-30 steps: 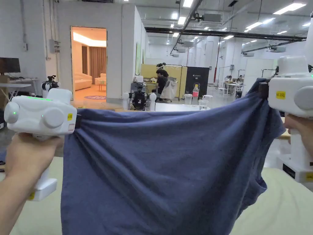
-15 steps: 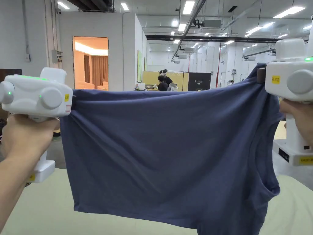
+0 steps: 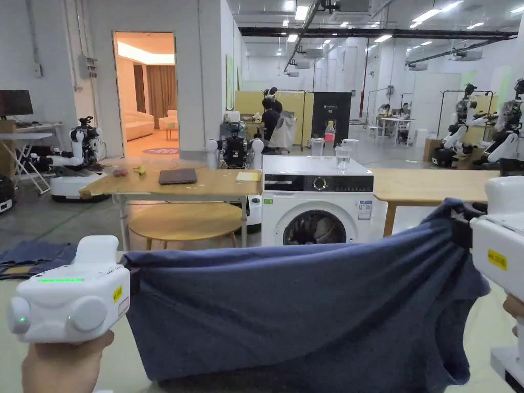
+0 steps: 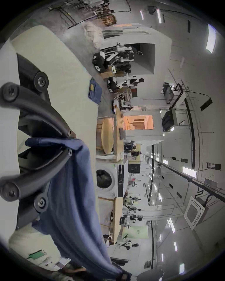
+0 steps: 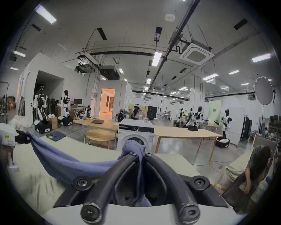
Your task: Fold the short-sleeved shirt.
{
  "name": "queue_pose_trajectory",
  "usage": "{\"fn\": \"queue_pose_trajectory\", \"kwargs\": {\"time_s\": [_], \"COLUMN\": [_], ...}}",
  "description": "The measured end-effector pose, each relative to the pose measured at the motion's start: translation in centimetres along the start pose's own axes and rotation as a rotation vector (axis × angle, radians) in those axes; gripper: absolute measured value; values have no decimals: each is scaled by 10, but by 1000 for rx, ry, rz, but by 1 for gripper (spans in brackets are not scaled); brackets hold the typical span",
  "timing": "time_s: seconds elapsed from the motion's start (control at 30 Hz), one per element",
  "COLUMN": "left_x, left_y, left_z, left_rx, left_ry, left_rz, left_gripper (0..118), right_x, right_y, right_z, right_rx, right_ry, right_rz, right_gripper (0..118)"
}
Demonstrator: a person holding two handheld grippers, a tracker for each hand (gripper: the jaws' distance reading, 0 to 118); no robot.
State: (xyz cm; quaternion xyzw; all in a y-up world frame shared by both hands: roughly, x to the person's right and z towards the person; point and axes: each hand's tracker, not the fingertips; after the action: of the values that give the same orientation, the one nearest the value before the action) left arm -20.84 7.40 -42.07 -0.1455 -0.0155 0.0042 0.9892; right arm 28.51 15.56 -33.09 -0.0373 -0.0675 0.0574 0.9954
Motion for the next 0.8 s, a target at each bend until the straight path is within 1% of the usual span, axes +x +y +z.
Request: {"fn": "queue_pose_trajectory", "kwargs": {"time_s": [0.07,0.17,0.23,0.27,0.3,0.37,0.43,0.47,0.5,0.53,0.57,0.6,0.63,0.67,0.7,0.73,0.77,0.8], "left_x": [-7,-16,-26,-30,-34,-43,-45,-46,-45,-45,-43,-42,-39,-31,-24,-15,-6,-7], "left_y": [-34,-87,-135,-156,-180,-216,-238,-244,-246,-247,-244,-237,-227,-214,-201,-188,-178,-183], "left_z": [28,65,83,92,99,108,118,121,125,128,132,137,145,159,167,175,182,175], "left_rx": [-16,-102,-201,-236,-276,-333,-394,-390,-386,-379,-365,-347,-305,-251,-200,-157,-122,-91], "left_ry": [-36,-83,-140,-145,-116,-91,-74,-72,-67,-50,-32,-41,-54,-56,-57,-51,-45,-51], "left_rz": [12,-10,-9,-8,-14,13,28,34,29,9,-12,-7,9,17,9,-7,-24,-39], "left_gripper": [0,0,0,0,0,0,0,1,11,30,55,87,102,108,108,108,108,108], "right_x": [1,-5,-11,-15,-19,-27,-30,-31,-31,-30,-29,-29,-32,-37,-44,-52,-61,-70], "right_y": [-34,-92,-147,-173,-205,-259,-301,-312,-319,-321,-316,-305,-293,-277,-260,-242,-227,-214], "right_z": [37,81,104,113,121,135,143,150,153,154,155,159,161,165,171,180,182,185], "right_rx": [-25,-101,-193,-249,-328,-444,-549,-567,-577,-580,-582,-573,-553,-500,-429,-366,-338,-316], "right_ry": [25,50,89,107,144,127,133,117,104,107,106,103,114,121,135,143,150,153], "right_rz": [3,38,53,54,72,72,24,21,21,9,-3,-21,-45,-54,-67,-78,-77,-78], "right_gripper": [0,0,0,0,0,0,0,0,1,6,20,60,92,110,116,116,116,116]}}
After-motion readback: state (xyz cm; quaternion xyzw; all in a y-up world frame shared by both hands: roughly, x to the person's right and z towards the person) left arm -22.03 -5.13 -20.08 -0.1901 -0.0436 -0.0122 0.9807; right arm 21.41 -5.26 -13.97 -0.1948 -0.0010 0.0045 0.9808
